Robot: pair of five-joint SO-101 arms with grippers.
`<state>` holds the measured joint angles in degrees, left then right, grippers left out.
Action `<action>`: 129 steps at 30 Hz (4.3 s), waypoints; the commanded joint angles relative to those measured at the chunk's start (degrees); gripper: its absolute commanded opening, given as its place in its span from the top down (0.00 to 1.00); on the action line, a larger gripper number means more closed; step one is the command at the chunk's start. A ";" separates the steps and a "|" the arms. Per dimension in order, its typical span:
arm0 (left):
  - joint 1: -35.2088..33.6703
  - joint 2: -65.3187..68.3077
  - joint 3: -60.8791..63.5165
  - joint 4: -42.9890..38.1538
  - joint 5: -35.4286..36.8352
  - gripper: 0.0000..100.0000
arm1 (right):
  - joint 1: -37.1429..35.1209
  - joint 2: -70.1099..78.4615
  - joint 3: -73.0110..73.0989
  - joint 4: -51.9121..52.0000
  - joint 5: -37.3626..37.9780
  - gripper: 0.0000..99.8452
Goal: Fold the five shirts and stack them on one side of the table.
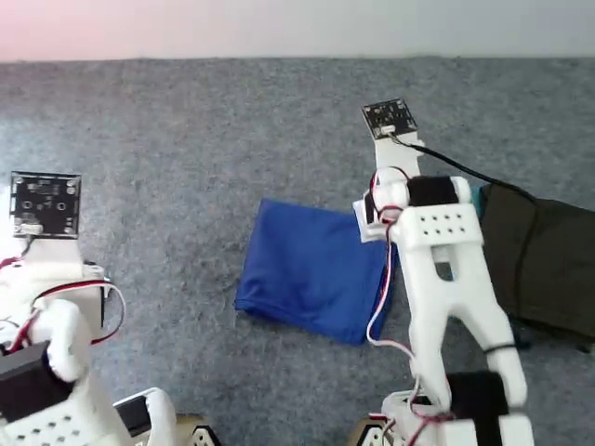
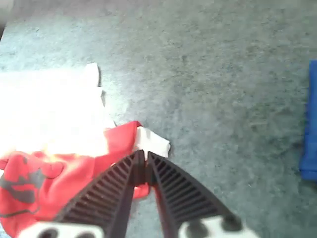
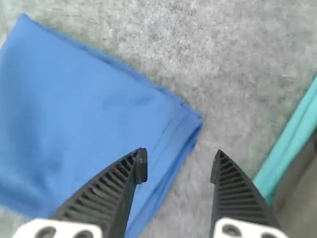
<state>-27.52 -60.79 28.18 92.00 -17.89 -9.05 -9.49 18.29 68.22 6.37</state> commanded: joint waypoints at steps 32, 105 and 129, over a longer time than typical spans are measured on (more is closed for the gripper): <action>-4.84 -0.44 0.75 -3.69 -1.58 0.99 | 5.76 14.02 -7.03 -12.88 9.76 0.99; -4.75 -0.79 6.29 -4.13 -1.32 0.99 | 3.47 37.67 -35.87 -0.22 66.81 0.87; -4.75 -0.79 6.29 -3.78 -1.23 0.99 | -5.41 30.64 -43.52 27.82 -32.97 0.76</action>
<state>-32.00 -60.97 34.95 88.92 -18.95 -12.48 24.79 -23.47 93.71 -21.23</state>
